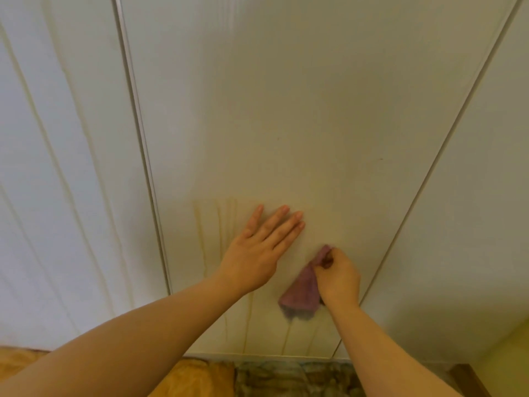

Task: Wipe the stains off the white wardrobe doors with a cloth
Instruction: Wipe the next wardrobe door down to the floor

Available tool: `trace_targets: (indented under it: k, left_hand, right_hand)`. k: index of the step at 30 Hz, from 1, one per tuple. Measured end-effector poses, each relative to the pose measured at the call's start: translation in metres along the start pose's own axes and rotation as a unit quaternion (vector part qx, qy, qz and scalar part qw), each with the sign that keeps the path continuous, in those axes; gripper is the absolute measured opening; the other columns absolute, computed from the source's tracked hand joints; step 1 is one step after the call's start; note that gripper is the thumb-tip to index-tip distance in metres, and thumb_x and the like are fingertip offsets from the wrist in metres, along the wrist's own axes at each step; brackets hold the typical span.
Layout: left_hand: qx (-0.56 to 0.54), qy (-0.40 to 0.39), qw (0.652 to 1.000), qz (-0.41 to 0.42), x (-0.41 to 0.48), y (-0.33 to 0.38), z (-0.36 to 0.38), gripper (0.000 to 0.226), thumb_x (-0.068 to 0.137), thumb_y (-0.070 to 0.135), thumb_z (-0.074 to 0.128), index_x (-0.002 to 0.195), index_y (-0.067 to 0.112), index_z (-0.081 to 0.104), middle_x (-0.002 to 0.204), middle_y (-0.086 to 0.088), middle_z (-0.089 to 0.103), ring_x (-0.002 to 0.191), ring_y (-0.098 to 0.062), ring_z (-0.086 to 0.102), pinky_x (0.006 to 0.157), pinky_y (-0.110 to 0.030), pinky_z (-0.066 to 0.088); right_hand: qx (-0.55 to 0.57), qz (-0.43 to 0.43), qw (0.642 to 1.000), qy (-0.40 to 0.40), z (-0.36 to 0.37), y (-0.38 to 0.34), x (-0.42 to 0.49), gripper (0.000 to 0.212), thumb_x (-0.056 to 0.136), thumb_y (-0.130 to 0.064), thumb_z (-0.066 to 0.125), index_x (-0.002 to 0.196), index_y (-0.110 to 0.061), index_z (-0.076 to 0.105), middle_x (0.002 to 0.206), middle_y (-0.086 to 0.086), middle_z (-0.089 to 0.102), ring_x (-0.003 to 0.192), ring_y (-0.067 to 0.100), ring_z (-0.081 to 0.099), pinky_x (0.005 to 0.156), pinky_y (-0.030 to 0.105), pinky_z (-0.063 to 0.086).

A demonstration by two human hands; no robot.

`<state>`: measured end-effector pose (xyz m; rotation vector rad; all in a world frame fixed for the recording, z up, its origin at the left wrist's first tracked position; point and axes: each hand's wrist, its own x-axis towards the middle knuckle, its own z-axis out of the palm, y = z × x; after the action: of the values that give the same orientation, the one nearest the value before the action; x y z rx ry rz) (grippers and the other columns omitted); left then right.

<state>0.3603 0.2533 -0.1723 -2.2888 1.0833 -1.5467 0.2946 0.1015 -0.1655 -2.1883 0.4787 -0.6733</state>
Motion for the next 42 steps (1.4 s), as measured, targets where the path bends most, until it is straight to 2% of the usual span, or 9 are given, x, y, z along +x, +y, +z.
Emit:
trace_targets:
  k: [6,11,17,22,28,33,36,39,42]
  left_hand:
    - [-0.004,-0.013,1.0,0.009,-0.015,-0.009,-0.001,0.062,0.081,0.012,0.045,0.143,0.009,0.035,0.15,-0.005,0.03,0.141,-0.031,0.024,0.116,-0.051,0.007]
    - [0.001,-0.017,1.0,0.014,-0.016,-0.008,-0.004,0.063,0.079,0.009,0.043,0.143,0.01,0.036,0.149,-0.005,0.032,0.14,-0.029,0.025,0.116,-0.051,0.007]
    - [-0.001,-0.018,1.0,0.026,-0.03,-0.002,0.002,0.063,0.079,0.01,0.043,0.142,0.012,0.038,0.149,-0.004,0.033,0.141,-0.03,0.024,0.117,-0.051,0.004]
    - [-0.007,-0.039,0.999,0.017,-0.039,0.005,0.007,0.066,0.078,0.01,0.049,0.143,0.011,0.037,0.15,-0.006,0.031,0.142,-0.03,0.023,0.118,-0.05,0.002]
    - [-0.029,-0.023,0.999,-0.003,-0.043,0.021,0.015,0.058,0.085,0.021,0.048,0.142,0.012,0.039,0.149,-0.005,0.032,0.14,-0.03,0.027,0.116,-0.051,0.006]
    - [-0.039,-0.041,0.998,-0.004,-0.051,0.031,0.018,0.061,0.081,0.018,0.043,0.141,0.012,0.039,0.149,-0.005,0.032,0.142,-0.031,0.021,0.116,-0.052,0.006]
    - [-0.043,-0.043,0.998,-0.01,-0.052,0.03,0.02,0.061,0.081,0.011,0.04,0.142,0.013,0.037,0.15,-0.003,0.031,0.144,-0.029,0.018,0.117,-0.051,0.004]
    - [-0.053,-0.055,0.997,-0.012,-0.052,0.031,0.017,0.06,0.083,0.019,0.044,0.142,0.011,0.039,0.149,-0.004,0.031,0.14,-0.029,0.025,0.117,-0.051,0.002]
    - [-0.049,-0.067,0.996,-0.014,-0.05,0.033,0.014,0.061,0.083,0.026,0.042,0.142,0.011,0.038,0.149,-0.005,0.03,0.141,-0.032,0.022,0.117,-0.052,0.003]
  right_hand:
    - [0.065,-0.178,0.979,0.078,-0.004,-0.05,0.017,0.016,0.08,0.001,0.063,0.095,-0.002,0.064,0.086,0.005,0.054,0.077,0.015,0.047,0.067,0.013,0.028]
    - [-0.027,-0.095,0.994,-0.042,0.017,0.007,-0.006,0.008,0.08,0.004,0.059,0.083,-0.001,0.063,0.082,0.014,0.061,0.076,0.026,0.056,0.057,0.019,0.022]
    - [0.04,-0.126,0.989,0.069,0.01,-0.016,0.005,0.013,0.08,0.001,0.061,0.093,-0.002,0.065,0.086,0.008,0.058,0.076,0.017,0.049,0.063,0.015,0.027]
    - [0.004,-0.074,0.997,-0.013,0.029,0.025,-0.016,0.008,0.083,0.0,0.059,0.087,-0.006,0.064,0.083,0.005,0.059,0.078,0.023,0.057,0.057,0.018,0.026]
    - [0.091,-0.107,0.976,0.164,0.022,-0.005,0.005,0.02,0.081,0.003,0.06,0.101,0.003,0.062,0.09,0.009,0.054,0.077,0.018,0.048,0.066,0.012,0.029]
    - [0.047,-0.026,0.998,0.008,0.029,0.033,-0.021,0.011,0.083,0.003,0.058,0.083,-0.009,0.057,0.081,0.009,0.057,0.077,0.025,0.054,0.054,0.01,0.031]
    - [0.087,-0.041,0.994,0.057,0.018,0.015,-0.01,0.016,0.084,0.0,0.059,0.078,-0.014,0.053,0.07,0.0,0.055,0.061,0.008,0.048,0.054,0.005,0.033]
    - [0.102,-0.067,0.985,0.12,0.016,-0.002,-0.002,0.011,0.083,-0.003,0.061,0.084,-0.012,0.057,0.076,0.002,0.056,0.065,0.014,0.048,0.056,0.015,0.027]
    - [0.065,-0.037,0.996,0.05,0.029,0.023,-0.015,0.022,0.085,-0.003,0.06,0.074,-0.019,0.048,0.071,0.0,0.054,0.069,0.019,0.05,0.053,0.01,0.03]
